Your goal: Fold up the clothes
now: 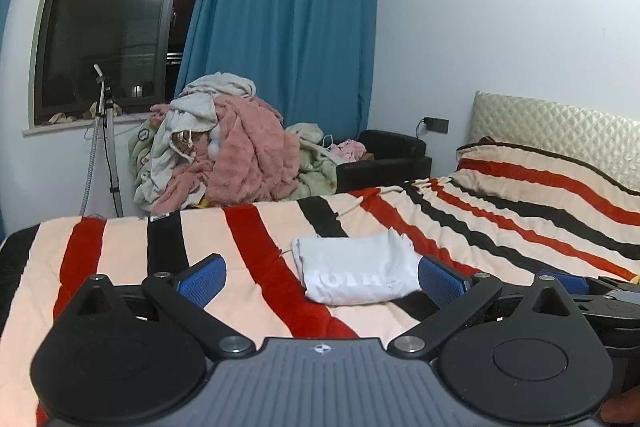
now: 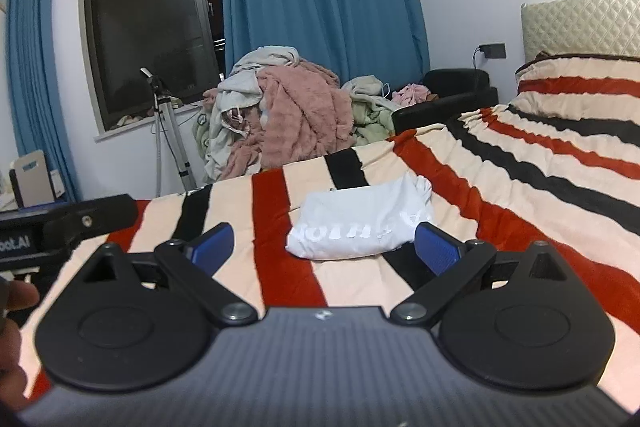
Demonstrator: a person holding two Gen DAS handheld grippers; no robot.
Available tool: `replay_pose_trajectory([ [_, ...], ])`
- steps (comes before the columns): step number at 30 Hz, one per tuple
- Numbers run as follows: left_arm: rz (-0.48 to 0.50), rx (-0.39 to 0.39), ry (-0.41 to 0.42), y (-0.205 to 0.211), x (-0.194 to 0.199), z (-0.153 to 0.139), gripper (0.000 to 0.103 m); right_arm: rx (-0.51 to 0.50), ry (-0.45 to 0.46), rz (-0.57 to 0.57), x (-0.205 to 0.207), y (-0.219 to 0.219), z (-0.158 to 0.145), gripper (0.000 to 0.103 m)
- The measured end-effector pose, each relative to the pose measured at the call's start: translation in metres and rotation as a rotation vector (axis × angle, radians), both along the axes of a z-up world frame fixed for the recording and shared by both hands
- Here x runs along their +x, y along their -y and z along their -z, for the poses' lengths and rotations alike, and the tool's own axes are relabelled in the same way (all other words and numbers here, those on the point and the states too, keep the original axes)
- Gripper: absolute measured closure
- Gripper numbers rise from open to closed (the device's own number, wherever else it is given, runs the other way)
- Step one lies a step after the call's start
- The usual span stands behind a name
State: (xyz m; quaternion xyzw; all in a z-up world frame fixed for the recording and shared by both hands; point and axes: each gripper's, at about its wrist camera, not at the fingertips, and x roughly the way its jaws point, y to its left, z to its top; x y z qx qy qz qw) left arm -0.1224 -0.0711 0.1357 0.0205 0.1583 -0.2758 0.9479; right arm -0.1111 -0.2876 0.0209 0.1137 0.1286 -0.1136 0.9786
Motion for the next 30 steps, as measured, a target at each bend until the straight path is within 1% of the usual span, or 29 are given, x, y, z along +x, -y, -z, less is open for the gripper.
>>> replay_pose_trajectory([
  [8,-0.016,0.02,-0.027,0.001,0.012,0.021,0.0,-0.054,-0.019,0.0,0.004,-0.01,0.008,0.004],
  [11,-0.021,0.013,-0.031,0.001,0.012,0.023,0.0,-0.066,-0.025,0.017,0.004,-0.011,0.009,0.004],
  [20,-0.036,-0.007,-0.041,-0.001,0.015,0.027,0.0,-0.058,-0.03,0.023,0.005,-0.009,0.01,0.004],
  [30,-0.045,0.011,-0.051,0.004,0.016,0.031,0.0,-0.054,-0.034,0.025,0.006,-0.009,0.011,0.004],
])
